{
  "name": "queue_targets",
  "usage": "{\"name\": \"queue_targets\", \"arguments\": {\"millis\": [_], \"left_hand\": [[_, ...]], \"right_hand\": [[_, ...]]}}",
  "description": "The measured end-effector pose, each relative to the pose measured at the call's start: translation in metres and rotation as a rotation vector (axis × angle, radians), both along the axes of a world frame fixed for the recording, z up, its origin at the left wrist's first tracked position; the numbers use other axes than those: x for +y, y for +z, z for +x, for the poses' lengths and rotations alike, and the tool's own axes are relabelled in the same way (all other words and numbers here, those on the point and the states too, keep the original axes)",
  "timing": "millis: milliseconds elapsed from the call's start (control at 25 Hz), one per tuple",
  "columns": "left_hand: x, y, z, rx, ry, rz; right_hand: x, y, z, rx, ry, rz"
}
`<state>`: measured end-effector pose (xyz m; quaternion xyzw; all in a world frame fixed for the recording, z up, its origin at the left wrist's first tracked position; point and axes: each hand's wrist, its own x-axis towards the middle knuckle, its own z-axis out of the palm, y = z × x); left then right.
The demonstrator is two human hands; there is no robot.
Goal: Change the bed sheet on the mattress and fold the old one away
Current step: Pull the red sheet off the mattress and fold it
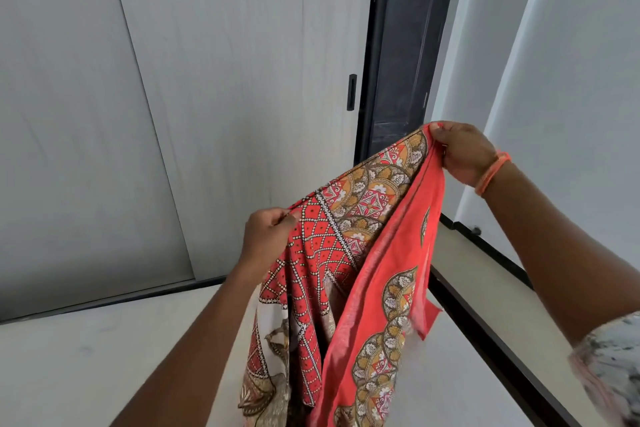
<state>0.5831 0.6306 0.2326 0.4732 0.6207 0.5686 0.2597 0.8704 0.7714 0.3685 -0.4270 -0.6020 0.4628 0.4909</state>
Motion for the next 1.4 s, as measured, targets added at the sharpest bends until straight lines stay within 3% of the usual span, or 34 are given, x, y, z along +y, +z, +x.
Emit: {"name": "queue_targets", "arguments": {"millis": [80, 120, 240, 320, 400, 520, 640, 760, 840, 880, 920, 960, 1040, 1200, 1400], "left_hand": [[-0.001, 0.003, 0.002, -0.05, -0.053, -0.051], [-0.004, 0.004, 0.007, 0.034, -0.055, -0.03], [-0.009, 0.003, 0.022, 0.644, 0.07, 0.113], [-0.008, -0.002, 0.027, 0.772, 0.149, 0.122], [-0.005, -0.008, 0.026, 0.657, 0.224, 0.081], [-0.001, -0.009, 0.019, 0.369, 0.238, 0.042], [0.005, -0.001, 0.017, 0.163, 0.145, -0.034], [-0.006, 0.018, 0.035, 0.194, -0.047, 0.071], [-0.011, 0.033, 0.049, 0.261, -0.134, 0.179], [-0.014, 0.041, 0.056, 0.279, -0.154, 0.23], [-0.015, 0.05, 0.063, 0.309, -0.164, 0.278], [-0.016, 0.057, 0.068, 0.342, -0.171, 0.317], [-0.015, 0.068, 0.073, 0.388, -0.171, 0.352], [-0.021, 0.076, 0.072, 0.427, -0.138, 0.321], [-0.025, 0.072, 0.057, 0.372, -0.198, 0.201]], "right_hand": [[0.003, 0.005, -0.009, 0.104, -0.083, -0.164], [0.005, 0.006, -0.016, 0.121, -0.202, -0.177], [0.001, 0.008, -0.036, -0.12, -0.589, 0.182], [-0.009, 0.008, -0.044, -0.132, -0.653, 0.336], [-0.011, 0.01, -0.044, -0.097, -0.603, 0.328], [-0.007, 0.015, -0.033, -0.118, -0.453, 0.093], [0.0, 0.006, -0.021, 0.125, -0.434, -0.187], [-0.006, -0.002, -0.016, 0.396, -0.718, -0.103], [-0.031, -0.017, -0.028, 0.168, -0.997, 0.216], [-0.051, -0.031, -0.044, 0.026, -0.944, 0.423], [-0.071, -0.045, -0.063, -0.059, -0.752, 0.593], [-0.095, -0.056, -0.082, -0.075, -0.519, 0.676], [-0.121, -0.064, -0.106, -0.018, -0.249, 0.709], [-0.14, -0.07, -0.118, -0.105, -0.145, 0.639], [-0.126, -0.089, -0.108, -0.428, -0.107, 0.802]]}}
